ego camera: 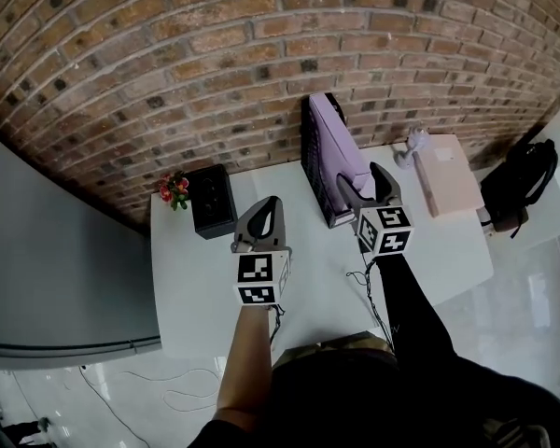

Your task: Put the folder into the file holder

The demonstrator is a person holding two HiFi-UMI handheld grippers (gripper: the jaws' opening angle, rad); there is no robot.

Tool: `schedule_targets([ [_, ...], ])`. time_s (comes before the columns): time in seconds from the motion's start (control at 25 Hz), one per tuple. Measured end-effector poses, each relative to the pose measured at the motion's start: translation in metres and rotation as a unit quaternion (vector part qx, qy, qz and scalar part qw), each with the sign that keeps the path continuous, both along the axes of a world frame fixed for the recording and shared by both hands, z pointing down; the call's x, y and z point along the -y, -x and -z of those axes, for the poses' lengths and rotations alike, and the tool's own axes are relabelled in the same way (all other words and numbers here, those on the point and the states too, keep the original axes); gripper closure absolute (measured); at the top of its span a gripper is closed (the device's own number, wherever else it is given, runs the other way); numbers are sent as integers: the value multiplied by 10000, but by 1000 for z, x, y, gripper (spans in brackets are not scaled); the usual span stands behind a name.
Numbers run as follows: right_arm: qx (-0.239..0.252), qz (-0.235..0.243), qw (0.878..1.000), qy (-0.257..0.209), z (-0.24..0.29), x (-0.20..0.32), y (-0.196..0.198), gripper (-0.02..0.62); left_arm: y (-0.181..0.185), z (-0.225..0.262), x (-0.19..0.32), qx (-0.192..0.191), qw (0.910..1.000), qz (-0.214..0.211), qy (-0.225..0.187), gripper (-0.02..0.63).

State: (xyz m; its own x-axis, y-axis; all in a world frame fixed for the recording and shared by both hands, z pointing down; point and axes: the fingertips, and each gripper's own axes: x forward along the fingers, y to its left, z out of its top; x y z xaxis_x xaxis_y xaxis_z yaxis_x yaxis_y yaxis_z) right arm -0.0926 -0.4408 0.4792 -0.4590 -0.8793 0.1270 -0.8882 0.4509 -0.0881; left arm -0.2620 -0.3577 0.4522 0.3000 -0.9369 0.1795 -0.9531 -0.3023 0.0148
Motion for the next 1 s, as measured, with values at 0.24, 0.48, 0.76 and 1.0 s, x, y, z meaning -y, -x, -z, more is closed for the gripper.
schedule_targets([
  [0.24,40,346,9992,-175,17,-29,-16,258,-23,14,-22,-95,9998,158,-102,597],
  [0.48,96,647,9972,-365,38,-62,-48,256,-52,29,-48,-70,9990,366,-255,597],
  [0.76,9,984,9937,-536,55,-96,-95,256,-102,42,-76,140,9983,445,-338,597],
  [1.0,-25,1211,9889,-855,75,-125,-123,257,-130,56,-98,247,9969,567,-480,597],
])
